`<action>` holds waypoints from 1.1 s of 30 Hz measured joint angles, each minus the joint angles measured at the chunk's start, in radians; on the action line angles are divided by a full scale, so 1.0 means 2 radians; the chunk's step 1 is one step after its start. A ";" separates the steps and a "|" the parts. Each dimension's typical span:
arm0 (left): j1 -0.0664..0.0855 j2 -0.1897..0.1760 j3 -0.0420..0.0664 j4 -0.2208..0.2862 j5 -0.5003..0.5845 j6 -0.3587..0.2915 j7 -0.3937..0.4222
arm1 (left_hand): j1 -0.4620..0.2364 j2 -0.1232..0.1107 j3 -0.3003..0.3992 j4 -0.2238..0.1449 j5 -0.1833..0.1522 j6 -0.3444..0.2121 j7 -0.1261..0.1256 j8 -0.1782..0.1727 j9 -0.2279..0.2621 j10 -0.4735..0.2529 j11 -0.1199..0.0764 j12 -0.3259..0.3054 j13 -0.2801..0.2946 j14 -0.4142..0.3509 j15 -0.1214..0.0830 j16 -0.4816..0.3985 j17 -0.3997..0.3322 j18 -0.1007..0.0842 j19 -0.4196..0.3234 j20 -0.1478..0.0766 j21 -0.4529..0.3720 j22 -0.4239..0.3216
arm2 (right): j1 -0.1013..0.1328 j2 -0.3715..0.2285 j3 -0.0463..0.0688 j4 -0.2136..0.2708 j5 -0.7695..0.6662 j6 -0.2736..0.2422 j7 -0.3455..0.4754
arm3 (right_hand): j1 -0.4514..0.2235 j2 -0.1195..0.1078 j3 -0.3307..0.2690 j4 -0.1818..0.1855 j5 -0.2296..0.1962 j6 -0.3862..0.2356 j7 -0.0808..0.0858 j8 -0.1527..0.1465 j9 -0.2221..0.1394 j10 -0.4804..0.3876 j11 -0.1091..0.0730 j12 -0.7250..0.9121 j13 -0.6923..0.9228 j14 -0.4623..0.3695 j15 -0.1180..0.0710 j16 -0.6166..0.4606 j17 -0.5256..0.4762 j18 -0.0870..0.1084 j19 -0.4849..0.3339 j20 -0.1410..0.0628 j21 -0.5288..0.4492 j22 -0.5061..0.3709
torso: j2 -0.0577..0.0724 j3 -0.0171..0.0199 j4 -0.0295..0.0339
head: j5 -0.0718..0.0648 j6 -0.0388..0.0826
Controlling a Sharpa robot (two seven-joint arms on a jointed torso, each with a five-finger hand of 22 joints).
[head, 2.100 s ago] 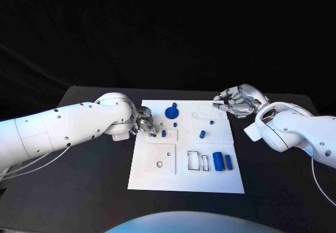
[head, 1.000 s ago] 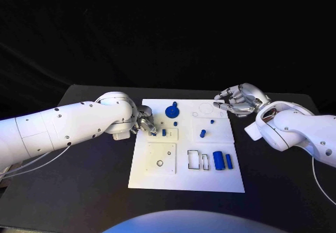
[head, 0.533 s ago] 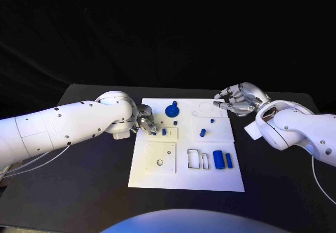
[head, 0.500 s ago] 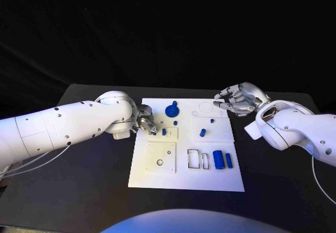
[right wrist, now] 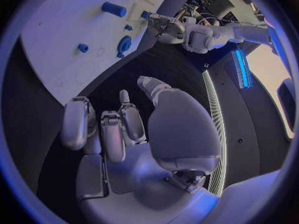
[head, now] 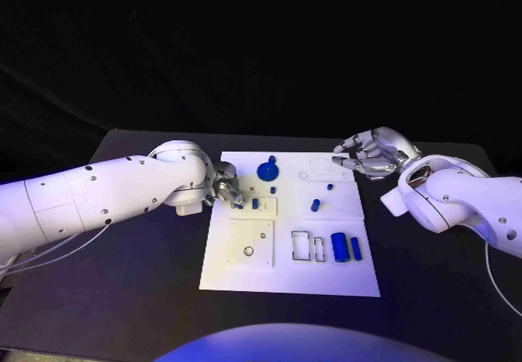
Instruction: Assemble the parts on the task board
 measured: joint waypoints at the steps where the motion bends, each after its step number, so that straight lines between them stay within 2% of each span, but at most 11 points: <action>1: 0.000 0.000 0.000 0.000 0.000 0.000 0.000 | 0.000 0.000 0.000 0.000 0.000 0.000 0.000 0.000 0.000 0.000 0.000 0.000 0.000 0.000 0.000 0.000 0.000 0.000 0.000 0.000 0.000 0.000 | 0.000 0.000 0.000 0.000 0.000 0.000 0.000 | 0.000 0.000 0.000 0.000 0.000 0.000 0.000 0.000 0.000 0.000 0.000 0.000 0.000 0.000 0.000 0.000 0.000 0.000 0.000 0.000 0.000 0.000 | 0.000 0.0001 0.0000 | 0.000 0.000; 10: 0.000 0.000 0.000 0.000 0.000 0.000 0.000 | -0.004 0.000 0.000 0.000 0.000 0.001 0.001 0.000 0.000 0.000 0.000 0.000 0.000 0.000 0.000 0.000 0.000 0.000 0.000 0.000 0.000 0.000 | 0.000 0.000 0.000 0.000 0.000 0.000 0.000 | 0.000 0.000 0.000 0.000 0.000 0.000 0.000 0.000 0.000 0.000 0.000 0.000 0.000 0.000 0.000 0.000 0.000 0.000 0.000 0.000 0.000 0.000 | 0.000 0.0003 0.0000 | 0.000 -0.001; 15: 0.000 0.000 0.000 0.001 0.000 0.000 -0.001 | -0.019 -0.001 0.000 0.000 -0.026 0.007 -0.003 -0.005 0.009 0.000 0.000 0.000 -0.002 0.000 0.000 0.000 0.000 0.000 0.002 0.002 0.000 0.000 | 0.000 0.000 0.000 0.000 0.000 0.000 0.000 | 0.000 0.000 0.000 0.000 0.000 0.000 0.000 0.000 0.000 0.000 0.000 0.000 0.000 0.000 0.000 0.000 0.000 0.000 0.000 0.000 0.000 0.000 | 0.000 0.0003 -0.0001 | 0.000 -0.001; 20: -0.001 0.000 -0.001 0.000 0.001 -0.001 -0.003 | -0.032 -0.008 0.002 -0.002 -0.049 0.027 -0.022 -0.016 0.009 -0.003 -0.003 0.000 -0.002 -0.001 -0.001 0.000 0.000 0.000 0.004 0.004 0.000 0.001 | 0.000 0.000 0.000 0.000 0.000 0.000 0.000 | 0.000 0.000 0.000 0.000 0.000 0.000 0.000 0.000 0.000 0.000 0.000 0.000 0.000 0.000 0.000 0.000 0.000 0.000 0.000 0.000 0.000 0.000 | 0.000 0.0003 -0.0001 | 0.000 -0.001; 22: -0.001 0.000 -0.001 0.000 0.001 -0.001 -0.003 | -0.032 -0.009 0.002 -0.002 -0.053 0.029 -0.022 -0.017 0.009 -0.002 -0.004 0.000 -0.002 -0.002 -0.002 0.000 0.000 0.000 0.004 0.004 -0.002 0.001 | 0.000 0.000 0.000 0.000 0.000 0.000 0.000 | 0.000 0.000 0.000 0.000 0.000 0.000 0.000 0.000 0.000 0.000 0.000 0.000 0.000 0.000 0.000 0.000 0.000 0.000 0.000 0.000 0.000 0.000 | 0.000 0.0003 0.0000 | 0.000 -0.001; 26: -0.001 0.000 -0.001 -0.001 0.002 -0.001 -0.004 | -0.033 -0.009 -0.007 0.005 -0.056 0.038 -0.031 -0.020 0.009 -0.001 -0.005 0.000 -0.002 -0.002 -0.002 0.000 0.000 0.000 0.004 0.004 -0.002 0.001 | 0.000 0.000 0.000 0.000 0.000 0.000 0.000 | 0.000 0.000 0.001 0.001 0.000 0.000 0.000 0.000 0.000 0.000 0.000 0.000 0.000 0.000 0.000 0.000 0.000 0.000 0.000 0.000 -0.002 0.000 | 0.000 0.0003 -0.0001 | 0.000 -0.001; 33: -0.001 0.001 -0.001 -0.004 0.003 -0.002 -0.004 | -0.033 -0.009 -0.018 0.015 -0.061 0.039 -0.032 -0.024 0.011 -0.001 -0.005 0.000 -0.002 0.000 -0.004 0.000 0.000 0.000 0.005 0.005 -0.002 0.001 | 0.000 -0.001 0.000 0.001 0.000 0.000 0.000 | 0.000 0.000 0.001 0.001 0.000 0.000 0.000 0.000 0.000 0.000 0.000 0.000 0.000 0.000 0.000 0.000 0.000 0.000 0.000 0.000 -0.002 0.000 | 0.000 0.0003 0.0000 | 0.000 -0.001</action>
